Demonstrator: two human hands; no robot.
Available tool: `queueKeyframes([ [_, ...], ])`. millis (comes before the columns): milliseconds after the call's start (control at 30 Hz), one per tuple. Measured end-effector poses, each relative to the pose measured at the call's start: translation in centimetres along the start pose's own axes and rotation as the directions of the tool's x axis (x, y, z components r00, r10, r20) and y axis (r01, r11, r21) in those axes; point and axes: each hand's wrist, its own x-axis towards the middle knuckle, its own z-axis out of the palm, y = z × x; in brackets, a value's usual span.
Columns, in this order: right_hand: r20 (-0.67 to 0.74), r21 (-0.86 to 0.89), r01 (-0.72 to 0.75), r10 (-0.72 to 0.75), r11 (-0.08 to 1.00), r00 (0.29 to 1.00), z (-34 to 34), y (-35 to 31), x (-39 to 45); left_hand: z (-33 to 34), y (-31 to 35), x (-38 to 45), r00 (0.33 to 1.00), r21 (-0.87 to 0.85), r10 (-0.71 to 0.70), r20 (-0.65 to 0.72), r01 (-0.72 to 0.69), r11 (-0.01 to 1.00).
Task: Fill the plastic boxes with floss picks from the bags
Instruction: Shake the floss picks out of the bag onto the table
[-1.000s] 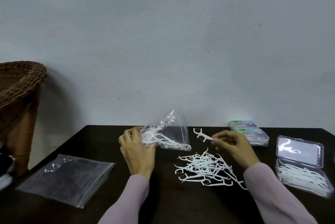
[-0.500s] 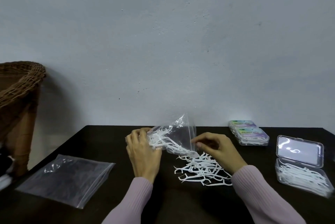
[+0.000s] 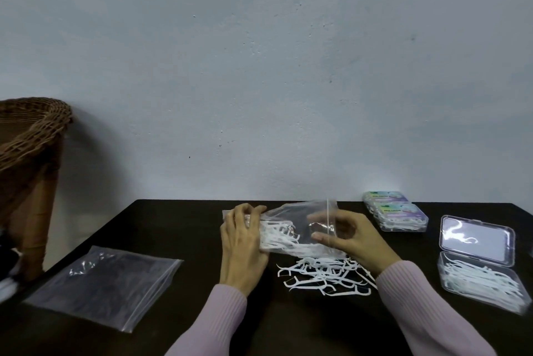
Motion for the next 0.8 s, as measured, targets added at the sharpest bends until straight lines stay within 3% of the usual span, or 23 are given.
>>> queueKeyframes([
  [100, 0.069, -0.242, -0.003, 0.02, 0.97, 0.997, 0.6, 0.1, 0.1, -0.1, 0.1, 0.0, 0.999, -0.027, 0.002, -0.04, -0.003, 1.0],
  [200, 0.143, -0.373, 0.016, 0.04, 0.928, 0.989, 1.1, 0.2, 0.2, -0.3, 0.3, 0.1, 0.997, -0.04, 0.012, -0.074, -0.015, 0.999],
  [433, 0.172, -0.504, -0.039, 0.145, 0.863, 0.974, 1.4, 1.1, 0.1, -0.5, 0.9, -0.1, 0.995, -0.064, 0.03, -0.095, -0.036, 0.997],
  [567, 0.162, -0.642, -0.138, 0.309, 0.754, 0.937, 1.6, 0.7, -0.1, -0.6, 1.0, -0.1, 0.995, -0.067, 0.046, -0.087, -0.052, 0.996],
  [800, 0.139, -0.704, -0.117, 0.297, 0.7, 0.945, 1.6, 0.4, -0.6, -0.7, 1.3, -0.1, 0.992, -0.088, 0.034, -0.119, -0.044, 0.995],
])
